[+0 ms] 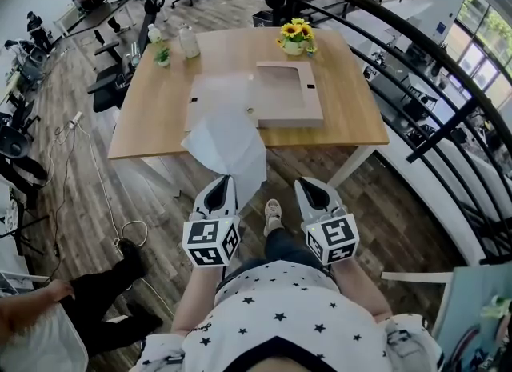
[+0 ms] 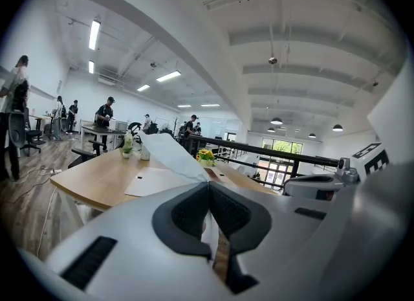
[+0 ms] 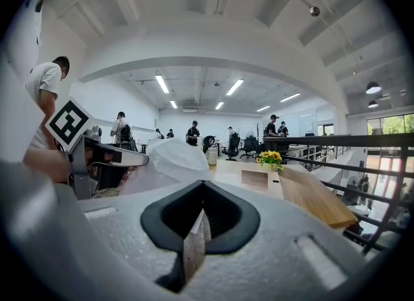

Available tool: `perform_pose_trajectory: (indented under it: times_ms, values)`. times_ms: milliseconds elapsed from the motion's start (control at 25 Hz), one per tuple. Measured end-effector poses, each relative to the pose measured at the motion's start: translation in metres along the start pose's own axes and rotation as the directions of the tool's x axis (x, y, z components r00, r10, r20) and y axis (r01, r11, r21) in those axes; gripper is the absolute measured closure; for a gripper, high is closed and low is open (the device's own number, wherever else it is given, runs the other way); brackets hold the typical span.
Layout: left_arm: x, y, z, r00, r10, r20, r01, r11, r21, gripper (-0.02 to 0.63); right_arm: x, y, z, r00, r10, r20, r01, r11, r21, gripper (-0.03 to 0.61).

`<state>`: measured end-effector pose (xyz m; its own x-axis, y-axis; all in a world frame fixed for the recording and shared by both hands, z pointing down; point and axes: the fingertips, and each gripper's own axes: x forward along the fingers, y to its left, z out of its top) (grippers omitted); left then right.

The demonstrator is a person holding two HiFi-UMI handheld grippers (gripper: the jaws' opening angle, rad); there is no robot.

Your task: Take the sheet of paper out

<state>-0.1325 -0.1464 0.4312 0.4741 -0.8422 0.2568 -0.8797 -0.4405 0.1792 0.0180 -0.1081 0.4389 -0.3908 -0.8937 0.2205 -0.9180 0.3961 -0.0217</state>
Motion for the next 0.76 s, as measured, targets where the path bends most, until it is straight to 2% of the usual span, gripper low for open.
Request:
perform_pose_trajectory:
  times_ms: [760]
  values:
    - [0.0040,-0.0010,0.0026,1.000,-0.017,-0.006,0.016,1.000,-0.011,0.609,0.0020,-0.0046,-0.0033,1.000,-0.007,-0.030,0.006,1.000,-0.021,0.572]
